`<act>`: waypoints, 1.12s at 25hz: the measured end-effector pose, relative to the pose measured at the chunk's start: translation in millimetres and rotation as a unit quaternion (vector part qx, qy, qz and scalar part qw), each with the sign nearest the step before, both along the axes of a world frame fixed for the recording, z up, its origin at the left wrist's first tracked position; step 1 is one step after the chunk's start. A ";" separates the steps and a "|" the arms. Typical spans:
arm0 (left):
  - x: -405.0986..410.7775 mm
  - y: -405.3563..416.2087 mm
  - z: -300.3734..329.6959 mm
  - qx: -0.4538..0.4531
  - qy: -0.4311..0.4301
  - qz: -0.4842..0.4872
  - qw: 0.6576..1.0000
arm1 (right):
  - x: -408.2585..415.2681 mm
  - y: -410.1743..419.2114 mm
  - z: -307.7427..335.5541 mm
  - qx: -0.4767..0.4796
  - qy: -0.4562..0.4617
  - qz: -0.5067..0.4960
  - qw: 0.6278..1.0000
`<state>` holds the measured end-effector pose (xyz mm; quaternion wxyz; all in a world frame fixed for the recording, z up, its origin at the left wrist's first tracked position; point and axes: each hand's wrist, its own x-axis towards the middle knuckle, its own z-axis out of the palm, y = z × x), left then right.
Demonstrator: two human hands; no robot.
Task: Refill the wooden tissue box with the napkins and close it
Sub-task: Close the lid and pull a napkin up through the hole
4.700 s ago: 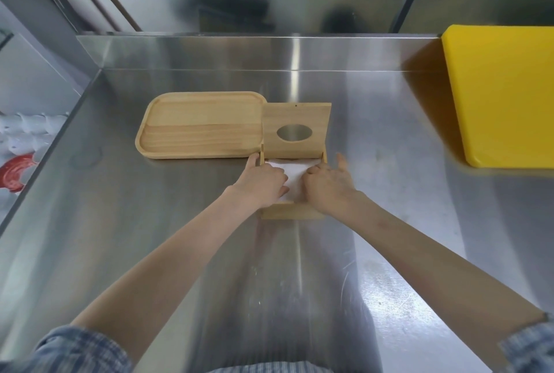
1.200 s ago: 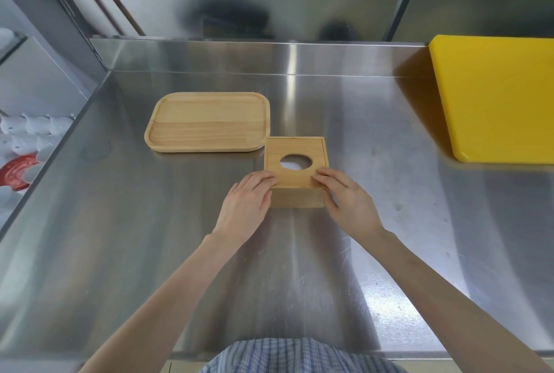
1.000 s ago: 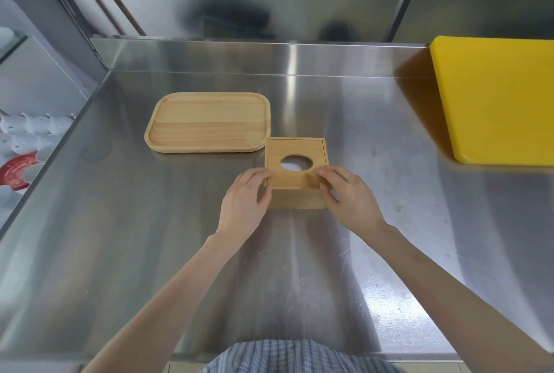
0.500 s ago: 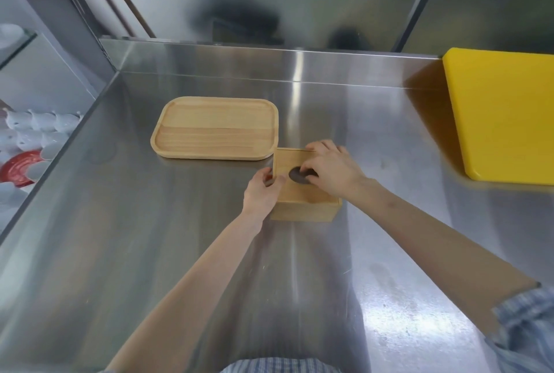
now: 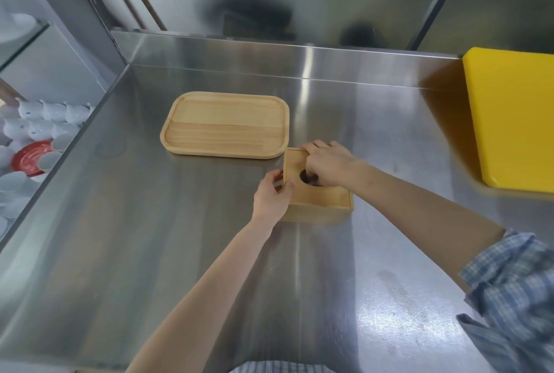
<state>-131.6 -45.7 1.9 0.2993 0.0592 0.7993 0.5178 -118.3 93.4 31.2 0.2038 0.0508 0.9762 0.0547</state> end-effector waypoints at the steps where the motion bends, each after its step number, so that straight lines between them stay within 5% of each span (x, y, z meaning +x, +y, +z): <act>1: 0.7 0.0 -0.7 -0.001 0.001 0.002 1.000 | 0.4 0.6 -0.5 -0.001 0.004 0.001 1.000; 15: 2.3 -1.0 -0.2 -0.006 0.004 0.003 1.000 | 11.4 4.0 -4.5 -0.050 0.093 0.027 0.994; 28: 3.1 0.0 -1.4 0.000 0.006 0.007 1.000 | 47.5 -0.3 17.0 -0.191 0.157 -0.155 0.956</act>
